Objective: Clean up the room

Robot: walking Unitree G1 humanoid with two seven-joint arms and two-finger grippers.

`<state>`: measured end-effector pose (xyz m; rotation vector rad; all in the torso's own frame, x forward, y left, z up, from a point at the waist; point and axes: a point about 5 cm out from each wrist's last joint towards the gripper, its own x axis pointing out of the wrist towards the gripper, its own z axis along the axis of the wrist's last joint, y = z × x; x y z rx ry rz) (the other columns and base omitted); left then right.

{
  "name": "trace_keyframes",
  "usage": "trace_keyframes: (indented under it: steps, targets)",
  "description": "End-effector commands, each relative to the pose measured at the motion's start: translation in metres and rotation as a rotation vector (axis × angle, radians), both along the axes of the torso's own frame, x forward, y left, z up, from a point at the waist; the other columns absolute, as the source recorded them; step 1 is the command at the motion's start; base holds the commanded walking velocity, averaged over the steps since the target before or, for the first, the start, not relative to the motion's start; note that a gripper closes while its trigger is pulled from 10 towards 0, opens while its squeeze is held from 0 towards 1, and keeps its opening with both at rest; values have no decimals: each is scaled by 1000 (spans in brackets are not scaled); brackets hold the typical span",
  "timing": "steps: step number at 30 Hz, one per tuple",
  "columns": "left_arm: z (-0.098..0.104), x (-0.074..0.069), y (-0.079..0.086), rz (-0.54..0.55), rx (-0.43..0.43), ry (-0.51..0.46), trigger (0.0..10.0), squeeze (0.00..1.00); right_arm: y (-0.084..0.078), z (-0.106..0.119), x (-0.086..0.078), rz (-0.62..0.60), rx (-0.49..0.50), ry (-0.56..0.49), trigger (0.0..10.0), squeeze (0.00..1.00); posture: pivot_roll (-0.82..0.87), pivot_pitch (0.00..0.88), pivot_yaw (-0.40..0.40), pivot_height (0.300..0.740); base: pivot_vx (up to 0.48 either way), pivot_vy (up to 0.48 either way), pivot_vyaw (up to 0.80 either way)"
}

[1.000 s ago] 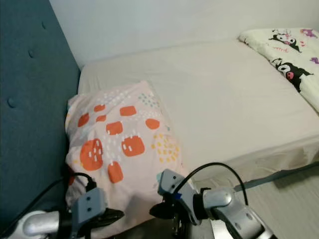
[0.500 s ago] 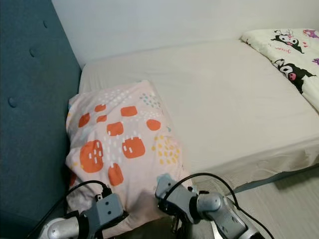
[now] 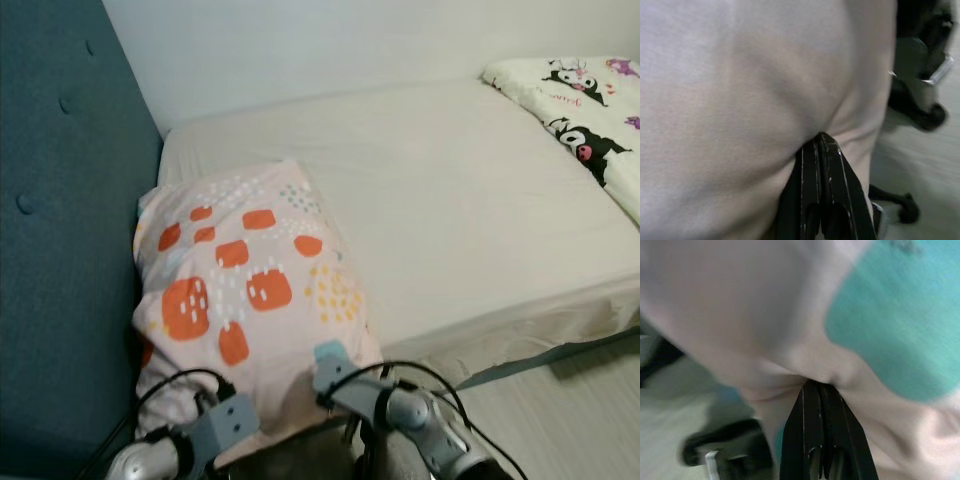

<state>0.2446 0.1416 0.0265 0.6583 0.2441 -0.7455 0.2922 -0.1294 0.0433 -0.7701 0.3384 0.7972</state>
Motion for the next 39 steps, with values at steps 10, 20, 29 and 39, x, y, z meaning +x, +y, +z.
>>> trace_keyframes:
  steps: [10,20,29,39]
  targets:
    - [20,49,8,92,79,-166,0,0,-3,21,43,-69,-41,-171,10000,0,-13,306,-39,593,0,0,0]
    - [35,78,14,126,155,-246,0,0,-3,44,67,-155,-36,-263,10000,0,-15,314,-39,593,0,0,0]
    - [61,107,39,246,255,-348,0,0,8,70,86,-183,-43,-353,10000,0,-14,301,-44,593,0,0,0]
    - [49,76,70,211,162,-302,1216,0,41,44,62,-20,156,-185,10000,0,4,277,-34,593,0,0,0]
